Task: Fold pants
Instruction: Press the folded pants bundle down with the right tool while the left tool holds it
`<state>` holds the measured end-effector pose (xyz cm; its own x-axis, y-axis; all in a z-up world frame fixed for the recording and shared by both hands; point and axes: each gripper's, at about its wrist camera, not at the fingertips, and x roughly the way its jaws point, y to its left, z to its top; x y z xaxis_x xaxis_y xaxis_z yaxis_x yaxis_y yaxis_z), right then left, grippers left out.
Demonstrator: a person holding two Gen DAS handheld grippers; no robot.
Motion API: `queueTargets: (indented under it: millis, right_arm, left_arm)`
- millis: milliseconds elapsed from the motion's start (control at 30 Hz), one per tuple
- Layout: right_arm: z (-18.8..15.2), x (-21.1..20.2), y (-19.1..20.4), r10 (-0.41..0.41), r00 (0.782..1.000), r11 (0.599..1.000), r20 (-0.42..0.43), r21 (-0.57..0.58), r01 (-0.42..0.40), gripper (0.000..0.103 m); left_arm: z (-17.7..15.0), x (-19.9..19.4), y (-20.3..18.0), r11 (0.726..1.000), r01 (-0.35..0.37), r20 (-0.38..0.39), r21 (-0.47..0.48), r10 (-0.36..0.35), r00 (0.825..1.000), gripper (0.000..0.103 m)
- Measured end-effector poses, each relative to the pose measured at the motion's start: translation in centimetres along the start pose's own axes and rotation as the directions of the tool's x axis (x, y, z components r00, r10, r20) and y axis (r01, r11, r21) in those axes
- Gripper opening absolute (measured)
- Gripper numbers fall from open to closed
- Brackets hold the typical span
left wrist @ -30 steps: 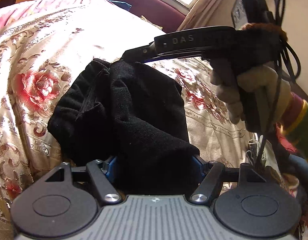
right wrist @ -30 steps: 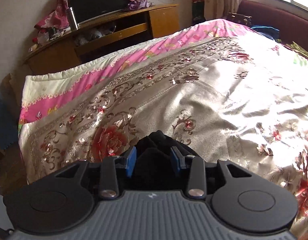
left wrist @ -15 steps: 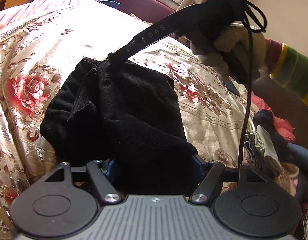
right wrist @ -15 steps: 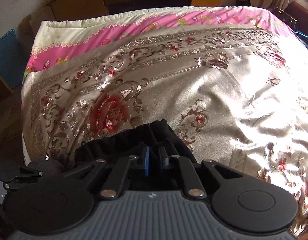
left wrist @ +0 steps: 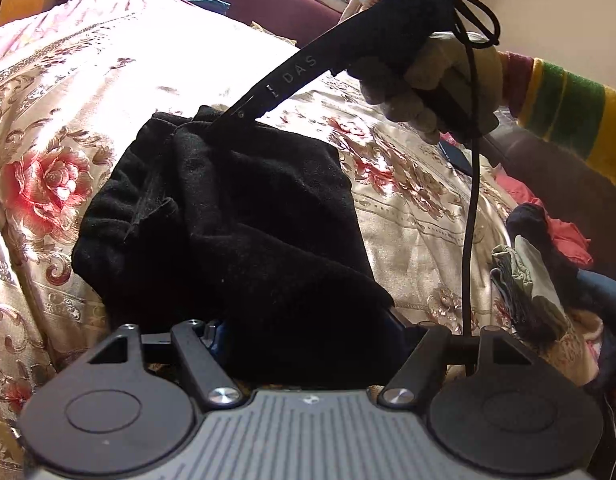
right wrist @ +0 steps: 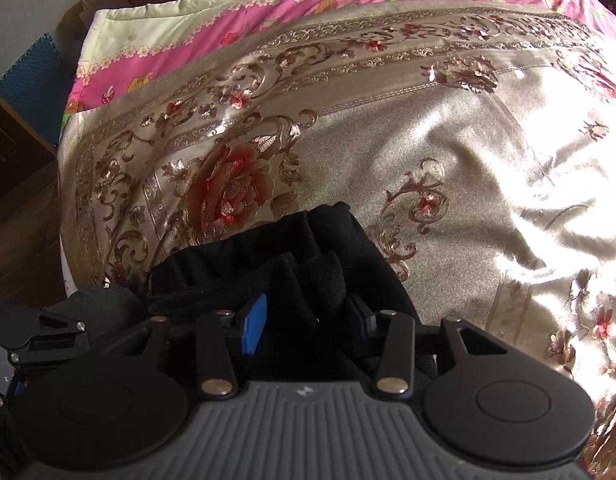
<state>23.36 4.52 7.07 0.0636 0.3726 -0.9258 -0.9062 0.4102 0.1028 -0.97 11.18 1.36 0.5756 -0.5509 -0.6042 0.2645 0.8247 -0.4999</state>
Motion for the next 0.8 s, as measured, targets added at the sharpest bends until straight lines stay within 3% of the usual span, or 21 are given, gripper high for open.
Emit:
queueTargets:
  millis: [200,267,400,533,733,800]
  right_arm:
    - [0.0,-2.8,0.7,-0.081,0.990,0.997,0.118,-0.004,0.082,0.046]
    - [0.2,-3.1,1.2,-0.019,0.991,0.999,0.130,-0.034,0.023,0.041]
    - [1.2,-0.1,1.5,-0.007,1.000,0.997,0.017,-0.080,0.008,0.030]
    - [1.6,1.7,-0.1,0.076,0.996,0.997,-0.044,0.011,-0.075,0.012]
    - [0.9,0.0,0.3,0.083,0.995,0.996,-0.050,-0.010,-0.084,0.008]
    - [0.9,0.7,-0.7,0.076,0.997,0.996,-0.024,0.050,-0.075,0.013]
  left_arm:
    - [0.0,0.1,0.0,1.000,0.007,0.003,0.010,-0.007,1.000,0.083]
    - [-0.1,0.1,-0.2,1.000,0.007,0.006,0.018,-0.007,1.000,0.083]
    - [-0.2,0.0,-0.3,1.000,0.008,0.014,0.027,-0.008,1.000,0.083]
    - [-0.2,-0.1,-0.1,1.000,0.016,0.016,0.022,-0.016,1.000,0.083]
    - [-0.2,-0.1,-0.2,0.999,0.031,0.021,0.031,-0.032,0.999,0.083]
    - [-0.2,-0.1,-0.1,0.999,0.024,0.021,0.026,-0.024,0.999,0.083]
